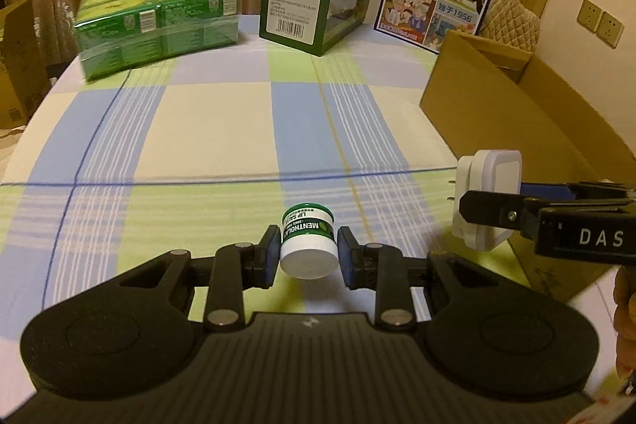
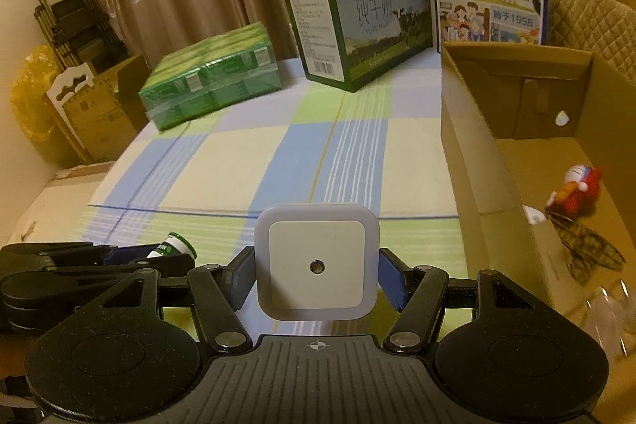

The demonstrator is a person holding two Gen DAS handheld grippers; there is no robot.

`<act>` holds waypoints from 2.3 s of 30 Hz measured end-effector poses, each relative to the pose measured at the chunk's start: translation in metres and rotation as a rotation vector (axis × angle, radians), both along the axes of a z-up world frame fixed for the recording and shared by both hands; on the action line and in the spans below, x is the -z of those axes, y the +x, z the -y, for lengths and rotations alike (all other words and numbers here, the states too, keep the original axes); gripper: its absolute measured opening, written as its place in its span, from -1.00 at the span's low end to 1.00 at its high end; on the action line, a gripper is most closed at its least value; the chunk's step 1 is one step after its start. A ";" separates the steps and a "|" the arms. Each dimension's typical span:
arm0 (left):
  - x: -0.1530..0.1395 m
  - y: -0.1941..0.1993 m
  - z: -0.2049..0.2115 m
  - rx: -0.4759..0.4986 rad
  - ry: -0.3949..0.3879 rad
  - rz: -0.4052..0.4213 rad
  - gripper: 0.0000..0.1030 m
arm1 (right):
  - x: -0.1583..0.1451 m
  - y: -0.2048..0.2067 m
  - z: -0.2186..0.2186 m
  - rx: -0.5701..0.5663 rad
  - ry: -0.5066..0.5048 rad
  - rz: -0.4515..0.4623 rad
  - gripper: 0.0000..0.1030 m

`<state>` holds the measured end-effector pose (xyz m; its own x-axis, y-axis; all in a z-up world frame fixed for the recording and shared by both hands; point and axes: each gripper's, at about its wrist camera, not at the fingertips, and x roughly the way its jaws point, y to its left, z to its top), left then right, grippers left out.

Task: Organize rigid objects
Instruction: 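Carry the MENTHOL jar and the night-light over the cardboard box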

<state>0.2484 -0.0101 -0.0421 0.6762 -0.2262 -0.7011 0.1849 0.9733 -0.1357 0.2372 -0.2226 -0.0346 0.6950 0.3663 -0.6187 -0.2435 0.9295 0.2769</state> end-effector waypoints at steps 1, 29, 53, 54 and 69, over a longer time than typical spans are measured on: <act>-0.004 -0.008 0.001 -0.002 0.001 0.003 -0.51 | -0.003 -0.007 0.001 0.001 0.005 0.004 0.19; -0.086 -0.131 0.062 0.058 -0.025 0.104 -0.50 | -0.085 -0.144 0.068 0.140 0.010 0.110 0.19; -0.107 -0.126 0.162 0.213 -0.070 0.122 -0.51 | -0.094 -0.152 0.196 0.325 -0.059 0.133 0.19; -0.108 -0.125 0.167 0.221 -0.071 0.124 -0.51 | -0.094 -0.151 0.199 0.327 -0.062 0.134 0.19; -0.110 -0.095 0.211 0.266 -0.070 0.117 -0.51 | -0.080 -0.116 0.213 0.274 -0.129 0.101 0.19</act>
